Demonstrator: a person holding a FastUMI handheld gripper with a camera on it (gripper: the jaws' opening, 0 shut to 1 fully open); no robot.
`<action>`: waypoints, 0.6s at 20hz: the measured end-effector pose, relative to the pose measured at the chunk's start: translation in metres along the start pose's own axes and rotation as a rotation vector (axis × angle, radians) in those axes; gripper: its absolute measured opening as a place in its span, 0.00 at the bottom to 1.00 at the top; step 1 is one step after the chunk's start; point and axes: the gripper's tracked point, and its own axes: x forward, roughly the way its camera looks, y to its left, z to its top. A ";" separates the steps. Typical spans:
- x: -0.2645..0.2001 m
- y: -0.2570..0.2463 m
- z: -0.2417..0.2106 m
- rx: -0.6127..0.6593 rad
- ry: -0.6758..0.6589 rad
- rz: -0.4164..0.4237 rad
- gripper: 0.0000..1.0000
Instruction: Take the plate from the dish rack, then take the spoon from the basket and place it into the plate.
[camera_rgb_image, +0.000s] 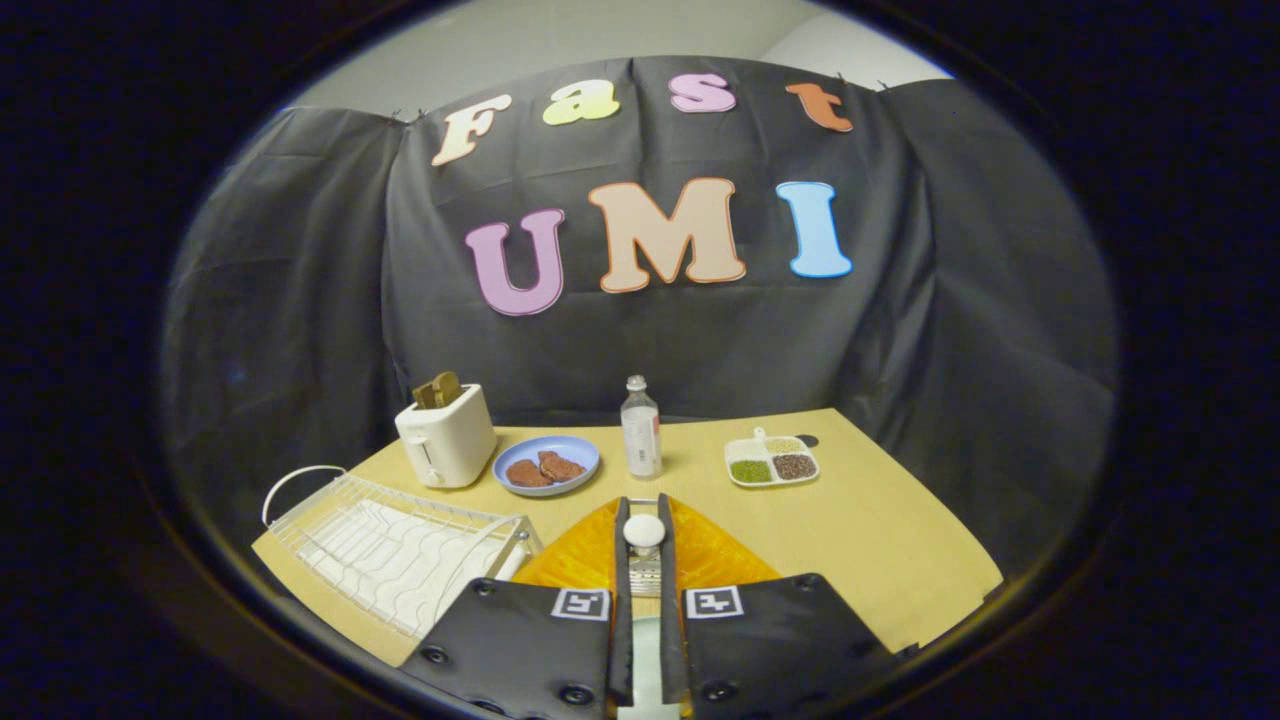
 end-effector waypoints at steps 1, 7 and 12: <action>-0.009 -0.001 -0.003 0.012 0.003 -0.010 0.14; -0.046 -0.011 -0.046 0.057 0.071 -0.063 0.14; -0.052 -0.008 -0.080 0.064 0.113 -0.063 0.14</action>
